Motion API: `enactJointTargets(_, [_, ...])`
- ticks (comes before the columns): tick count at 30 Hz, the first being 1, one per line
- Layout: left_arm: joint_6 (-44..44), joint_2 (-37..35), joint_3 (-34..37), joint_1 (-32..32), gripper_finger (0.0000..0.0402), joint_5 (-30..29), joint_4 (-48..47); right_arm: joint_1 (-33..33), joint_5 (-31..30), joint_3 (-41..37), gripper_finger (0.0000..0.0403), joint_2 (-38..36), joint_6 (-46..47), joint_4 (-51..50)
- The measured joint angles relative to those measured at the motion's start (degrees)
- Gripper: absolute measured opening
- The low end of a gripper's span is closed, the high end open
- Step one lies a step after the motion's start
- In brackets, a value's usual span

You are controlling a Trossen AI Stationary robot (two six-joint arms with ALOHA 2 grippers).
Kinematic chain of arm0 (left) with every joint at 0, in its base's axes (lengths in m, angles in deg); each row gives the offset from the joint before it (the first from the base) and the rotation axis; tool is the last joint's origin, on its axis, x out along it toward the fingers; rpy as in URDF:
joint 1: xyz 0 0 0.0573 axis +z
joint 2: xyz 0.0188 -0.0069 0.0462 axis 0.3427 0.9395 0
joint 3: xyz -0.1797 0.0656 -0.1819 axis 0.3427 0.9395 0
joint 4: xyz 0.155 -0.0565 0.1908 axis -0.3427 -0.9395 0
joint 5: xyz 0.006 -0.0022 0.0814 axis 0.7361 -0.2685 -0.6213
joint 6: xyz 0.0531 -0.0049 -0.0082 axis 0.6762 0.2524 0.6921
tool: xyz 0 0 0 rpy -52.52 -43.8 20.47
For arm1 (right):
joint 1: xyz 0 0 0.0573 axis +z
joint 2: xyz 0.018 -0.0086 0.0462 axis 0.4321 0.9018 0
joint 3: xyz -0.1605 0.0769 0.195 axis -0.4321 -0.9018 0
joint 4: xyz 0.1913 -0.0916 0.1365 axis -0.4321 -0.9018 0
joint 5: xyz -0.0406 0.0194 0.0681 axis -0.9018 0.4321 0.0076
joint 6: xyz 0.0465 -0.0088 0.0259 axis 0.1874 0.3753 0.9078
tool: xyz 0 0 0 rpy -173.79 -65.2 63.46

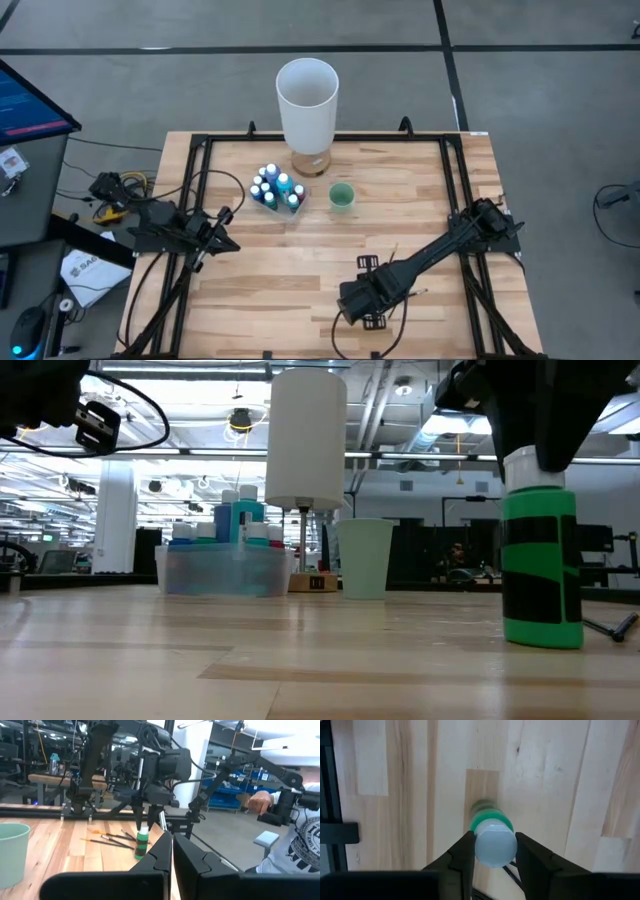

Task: Pick & Place Paint Supplies
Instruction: Put the green paint bottle into the transparent bin

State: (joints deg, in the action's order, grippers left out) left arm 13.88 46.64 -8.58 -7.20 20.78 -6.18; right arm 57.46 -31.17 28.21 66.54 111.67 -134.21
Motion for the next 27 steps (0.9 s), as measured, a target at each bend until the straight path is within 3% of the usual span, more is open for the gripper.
enactJointTargets(4, [0.01,1.71,0.0,0.0,0.0002,0.0,0.09,-1.14,0.09,0.0,0.0131,0.0,-1.09,-0.09])
enactJointTargets(11, [0.23,0.32,-0.6,0.0,0.0002,0.09,2.66,-5.3,0.09,2.21,0.0108,0.0,-8.26,-0.1])
enactJointTargets(18, [-0.01,-3.07,-1.05,0.62,0.0002,-1.44,0.83,-11.19,-0.13,5.38,0.013,0.0,-14.76,0.73])
enactJointTargets(27, [-0.99,-3.07,-1.07,3.68,0.0002,-1.97,-1.26,-17.9,-0.11,12.47,0.0114,0.0,-24.23,1.45])
